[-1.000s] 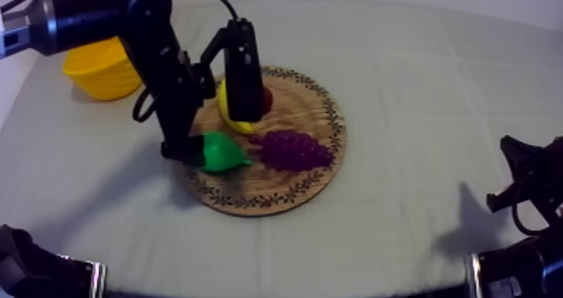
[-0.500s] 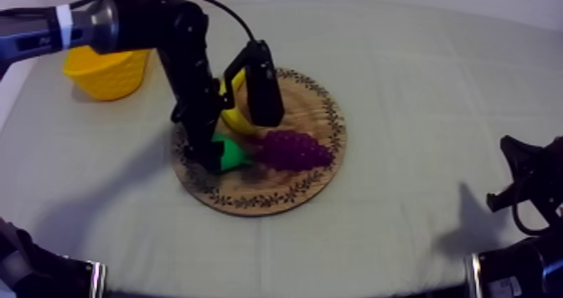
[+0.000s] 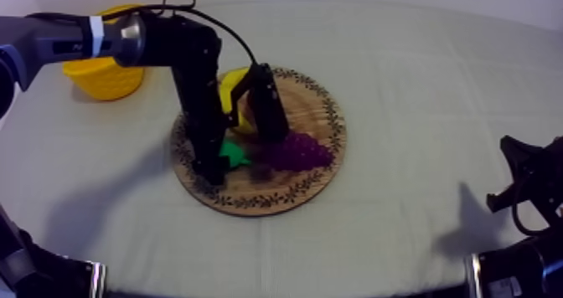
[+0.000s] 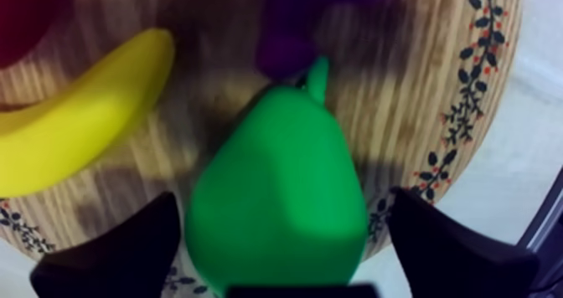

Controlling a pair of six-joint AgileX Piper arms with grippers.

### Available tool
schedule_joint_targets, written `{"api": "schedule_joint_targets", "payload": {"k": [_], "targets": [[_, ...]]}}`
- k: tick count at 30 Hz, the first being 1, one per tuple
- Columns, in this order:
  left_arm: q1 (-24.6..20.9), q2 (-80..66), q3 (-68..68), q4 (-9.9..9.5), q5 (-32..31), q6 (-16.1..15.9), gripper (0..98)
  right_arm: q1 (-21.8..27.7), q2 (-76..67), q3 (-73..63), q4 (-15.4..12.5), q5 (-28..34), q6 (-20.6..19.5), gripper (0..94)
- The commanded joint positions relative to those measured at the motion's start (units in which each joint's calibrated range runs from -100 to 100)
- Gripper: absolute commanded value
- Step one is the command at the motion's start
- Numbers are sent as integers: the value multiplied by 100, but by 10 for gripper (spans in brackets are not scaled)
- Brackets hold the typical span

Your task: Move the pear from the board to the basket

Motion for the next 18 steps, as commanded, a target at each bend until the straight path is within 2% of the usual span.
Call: {"api": "schedule_joint_targets", "payload": {"k": [1, 10, 18], "targets": [[8, 21, -10, 3, -19, 66, 842, -2, -3, -2, 1, 2, -2, 4], [-3, 78, 132, -9, -248, 354, 626, -2, -3, -2, 1, 2, -2, 4], [-8, -78, 264, -48, -322, 419, 532, -2, -3, -2, 1, 2, -2, 4]]}}
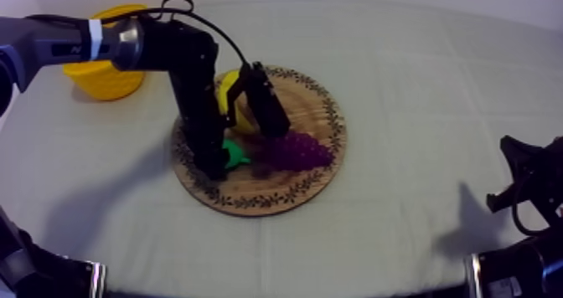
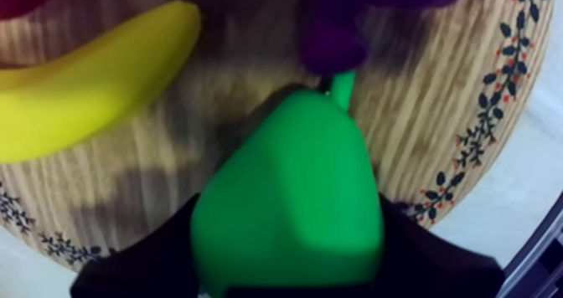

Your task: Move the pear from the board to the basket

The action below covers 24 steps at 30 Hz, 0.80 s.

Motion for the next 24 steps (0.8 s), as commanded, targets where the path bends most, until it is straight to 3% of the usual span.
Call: {"api": "schedule_joint_targets", "payload": {"k": [1, 8, 24], "targets": [[6, -49, 24, -19, -5, 4, 529, -2, -3, -2, 1, 2, -2, 4], [65, -429, 32, -67, 134, 41, 522, -2, -3, -2, 1, 2, -2, 4], [227, -1806, -791, -241, 1321, 321, 529, -2, -3, -2, 1, 2, -2, 4]]}}
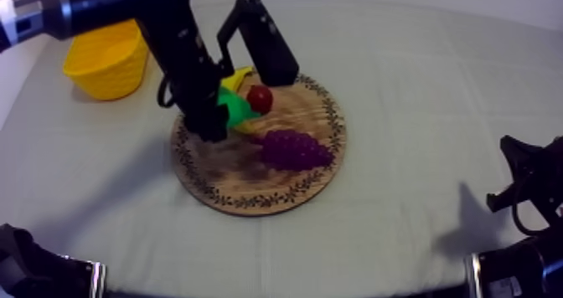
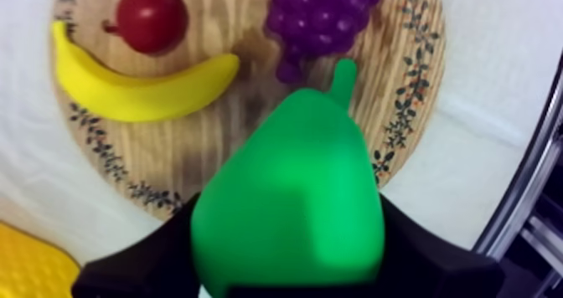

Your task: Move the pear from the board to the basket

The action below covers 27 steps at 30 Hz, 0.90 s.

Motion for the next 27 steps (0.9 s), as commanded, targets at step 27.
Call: {"api": "schedule_joint_targets", "payload": {"k": [27], "targets": [[-29, -762, -375, 520, 238, 2717, 493, -2, -3, -2, 1, 2, 1, 4]]}}
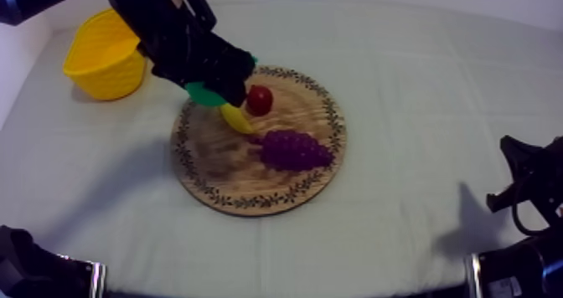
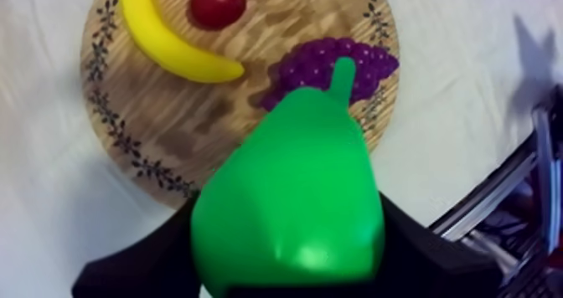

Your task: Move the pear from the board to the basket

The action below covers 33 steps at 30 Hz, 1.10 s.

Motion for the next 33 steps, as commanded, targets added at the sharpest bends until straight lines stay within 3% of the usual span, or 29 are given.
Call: {"api": "schedule_joint_targets", "payload": {"k": [1, 10, 33], "targets": [[-10, -16, 3, 2, -4, 388, 492, -2, -3, -2, 1, 2, 1, 4], [-216, -18, -72, -5, -5, 446, 487, -2, -3, -2, 1, 2, 1, 4], [-1418, 507, -838, -169, 195, -169, 478, -2, -3, -2, 1, 2, 1, 4]]}}
